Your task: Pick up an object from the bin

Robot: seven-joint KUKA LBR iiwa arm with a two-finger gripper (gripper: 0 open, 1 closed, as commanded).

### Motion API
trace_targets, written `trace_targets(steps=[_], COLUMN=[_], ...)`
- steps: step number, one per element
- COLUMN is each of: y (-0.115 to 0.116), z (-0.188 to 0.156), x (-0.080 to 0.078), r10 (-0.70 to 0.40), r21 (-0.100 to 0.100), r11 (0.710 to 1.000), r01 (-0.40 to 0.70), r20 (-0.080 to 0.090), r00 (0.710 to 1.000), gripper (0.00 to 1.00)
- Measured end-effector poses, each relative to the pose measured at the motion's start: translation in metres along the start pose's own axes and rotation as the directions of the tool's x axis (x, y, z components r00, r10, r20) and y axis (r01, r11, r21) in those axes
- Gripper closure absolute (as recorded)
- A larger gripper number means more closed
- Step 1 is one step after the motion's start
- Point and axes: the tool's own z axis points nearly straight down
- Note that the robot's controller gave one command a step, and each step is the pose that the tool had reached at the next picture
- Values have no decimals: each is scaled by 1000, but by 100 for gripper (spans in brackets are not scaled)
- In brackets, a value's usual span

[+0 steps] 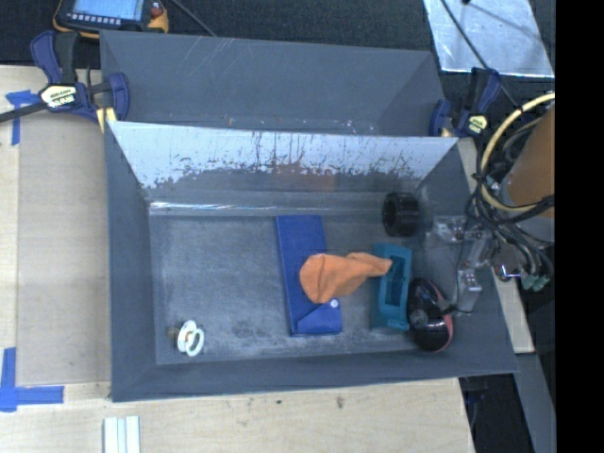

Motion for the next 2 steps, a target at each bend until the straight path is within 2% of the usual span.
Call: trace_targets(steps=[1,2], y=[1,24], z=[-5,47], x=[-2,-39], r10=[-4,-142], r21=[2,3], r11=[1000,990], r01=[4,141], r20=[9,11], r00=[1000,990], gripper=[0,0])
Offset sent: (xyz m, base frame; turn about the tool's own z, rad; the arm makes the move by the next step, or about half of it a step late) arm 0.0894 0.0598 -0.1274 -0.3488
